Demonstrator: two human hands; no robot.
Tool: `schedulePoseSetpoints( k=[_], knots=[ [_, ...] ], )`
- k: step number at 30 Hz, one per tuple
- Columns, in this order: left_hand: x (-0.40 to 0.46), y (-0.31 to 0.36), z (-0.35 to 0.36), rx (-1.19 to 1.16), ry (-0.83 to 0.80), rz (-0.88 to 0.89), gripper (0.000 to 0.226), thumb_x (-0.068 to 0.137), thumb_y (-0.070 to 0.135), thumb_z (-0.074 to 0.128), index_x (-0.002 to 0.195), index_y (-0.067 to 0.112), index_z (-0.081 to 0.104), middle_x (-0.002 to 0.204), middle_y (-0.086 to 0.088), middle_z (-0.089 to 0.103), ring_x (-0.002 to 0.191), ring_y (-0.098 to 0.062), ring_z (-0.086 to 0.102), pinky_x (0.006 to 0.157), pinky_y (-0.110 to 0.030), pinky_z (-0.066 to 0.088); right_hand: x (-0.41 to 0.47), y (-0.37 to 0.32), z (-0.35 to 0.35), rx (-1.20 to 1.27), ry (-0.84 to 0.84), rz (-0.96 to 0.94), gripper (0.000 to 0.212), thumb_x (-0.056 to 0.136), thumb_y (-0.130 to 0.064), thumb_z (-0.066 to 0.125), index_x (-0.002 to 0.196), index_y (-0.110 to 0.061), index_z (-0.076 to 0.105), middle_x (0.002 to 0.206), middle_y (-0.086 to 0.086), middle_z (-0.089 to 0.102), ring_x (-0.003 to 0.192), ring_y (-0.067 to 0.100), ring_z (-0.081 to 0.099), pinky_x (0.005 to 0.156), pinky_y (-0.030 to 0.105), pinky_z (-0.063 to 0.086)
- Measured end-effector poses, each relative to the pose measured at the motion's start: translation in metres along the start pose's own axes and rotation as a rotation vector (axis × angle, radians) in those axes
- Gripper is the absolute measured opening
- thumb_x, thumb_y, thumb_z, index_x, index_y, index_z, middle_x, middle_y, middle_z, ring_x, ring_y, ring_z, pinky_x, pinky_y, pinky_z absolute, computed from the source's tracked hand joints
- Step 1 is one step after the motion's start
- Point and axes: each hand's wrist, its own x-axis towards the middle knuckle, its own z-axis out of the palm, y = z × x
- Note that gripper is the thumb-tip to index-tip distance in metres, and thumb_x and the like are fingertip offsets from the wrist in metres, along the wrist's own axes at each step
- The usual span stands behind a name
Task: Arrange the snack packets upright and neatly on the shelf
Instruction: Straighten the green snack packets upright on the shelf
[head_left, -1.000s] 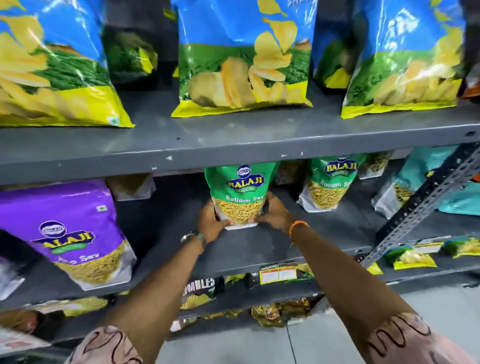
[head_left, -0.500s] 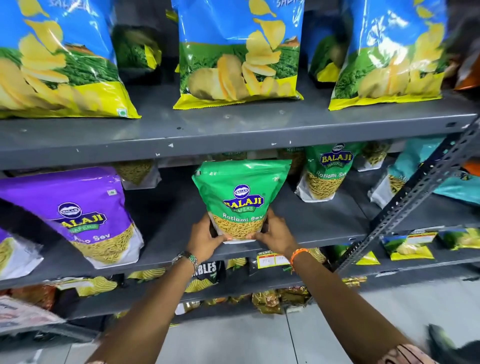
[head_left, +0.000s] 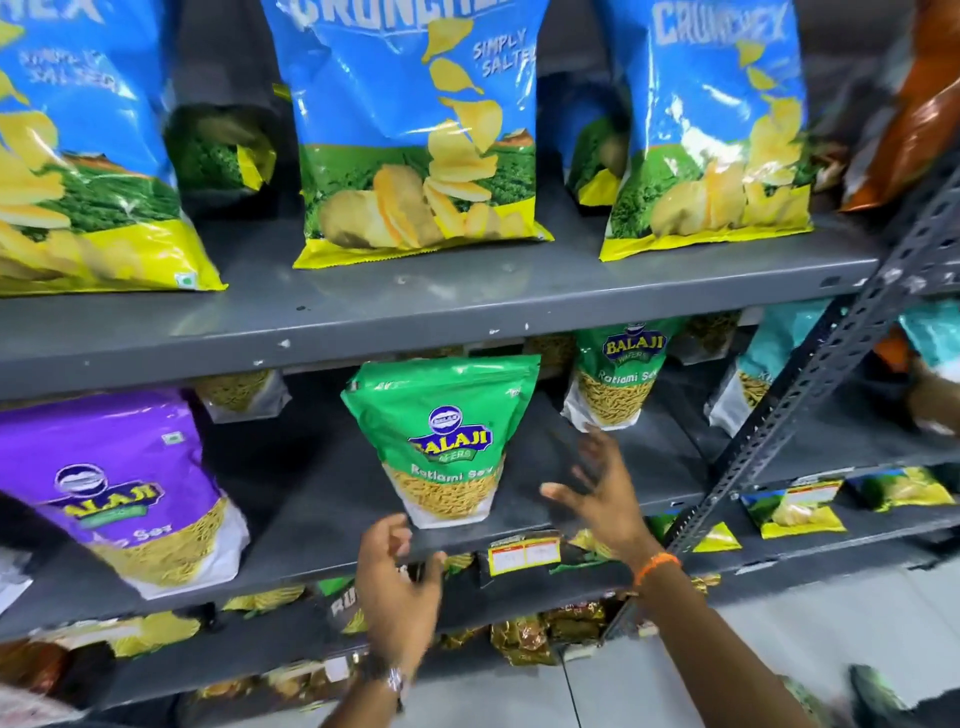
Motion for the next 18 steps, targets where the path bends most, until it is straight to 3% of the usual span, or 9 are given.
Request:
schedulePoseSetpoints(
  k=[2,4,6,7,10,13,14,16,18],
  knots=[
    [-0.025,0.018,0.024,-0.037,-0.117,0.051,0.065,0.064,0.014,0.084,0.105,0.052,0.051,0.095,0.018,0.062,0.092,-0.004,0.065,0.080,-0.011,0.052,0.009,0.002,-0.042,0.020,0.163,0.001,0.093,0.061,0.000,0.090,0.136,-0.026,0.040,0.131,-0.010,0.054,0.122,0.002,0.057,0.094,0.019,0.054],
    [-0.030,0.042,0.060,-0.024,-0.265,0.098,0.061,0.067,0.023,0.080,0.112,0.049,0.048,0.105,0.023,0.061,0.100,0.000,0.065,0.086,-0.011,0.052,0.025,-0.001,-0.071,-0.037,0.232,0.021,0.097,0.060,0.005,0.088,0.141,-0.007,0.035,0.134,0.001,0.049,0.131,0.023,0.050,0.109,0.033,0.045],
    [-0.015,0.064,0.107,-0.008,-0.396,0.111,0.072,0.070,0.020,0.082,0.129,0.038,0.045,0.126,0.020,0.060,0.117,-0.002,0.062,0.102,-0.022,0.051,0.044,-0.005,-0.084,-0.162,0.170,0.035,0.107,0.059,0.004,0.089,0.148,0.000,0.029,0.149,0.009,0.037,0.144,0.027,0.034,0.118,0.032,0.032],
    [-0.002,0.073,0.132,0.026,-0.442,0.118,0.078,0.072,0.019,0.083,0.139,0.027,0.043,0.140,0.007,0.056,0.130,-0.012,0.057,0.112,-0.028,0.045,0.054,-0.008,-0.088,-0.213,0.132,0.041,0.112,0.058,0.004,0.090,0.150,0.000,0.026,0.155,0.012,0.032,0.146,0.027,0.030,0.120,0.030,0.028],
    [0.043,0.098,0.195,0.167,-0.522,0.124,0.100,0.074,0.019,0.082,0.154,0.002,0.025,0.162,-0.012,0.030,0.152,-0.025,0.029,0.124,-0.026,0.018,0.089,-0.014,-0.102,-0.196,0.082,0.026,0.112,0.055,0.019,0.085,0.148,0.007,0.022,0.140,0.018,0.049,0.133,0.032,0.043,0.109,0.022,0.044],
    [0.087,0.112,0.236,0.123,-0.507,0.089,0.100,0.063,0.011,0.088,0.147,-0.001,0.035,0.149,-0.021,0.048,0.138,-0.035,0.048,0.113,-0.038,0.041,0.118,-0.019,-0.115,-0.136,0.037,0.032,0.098,0.059,0.028,0.077,0.141,0.008,0.028,0.138,0.023,0.051,0.123,0.027,0.053,0.109,0.050,0.045],
    [0.098,0.115,0.245,0.125,-0.495,0.079,0.097,0.062,0.014,0.090,0.144,0.001,0.040,0.141,-0.020,0.056,0.130,-0.036,0.056,0.105,-0.041,0.048,0.125,-0.018,-0.117,-0.118,-0.006,0.019,0.093,0.060,0.031,0.073,0.140,0.008,0.030,0.134,0.019,0.054,0.117,0.020,0.057,0.106,0.048,0.049],
    [0.112,0.119,0.256,0.129,-0.495,0.068,0.093,0.060,0.027,0.092,0.137,0.007,0.044,0.133,-0.017,0.064,0.121,-0.035,0.063,0.097,-0.043,0.054,0.132,-0.016,-0.117,-0.117,-0.080,0.008,0.087,0.066,0.034,0.066,0.141,0.009,0.031,0.128,0.016,0.057,0.105,0.005,0.065,0.093,0.029,0.057],
    [0.114,0.116,0.260,0.124,-0.469,0.085,0.092,0.059,0.028,0.092,0.136,0.009,0.044,0.131,-0.016,0.066,0.119,-0.036,0.064,0.093,-0.040,0.055,0.131,-0.011,-0.116,-0.073,-0.069,-0.001,0.082,0.070,0.031,0.064,0.141,0.007,0.031,0.133,0.022,0.057,0.109,0.011,0.062,0.089,0.024,0.054]
  ],
)
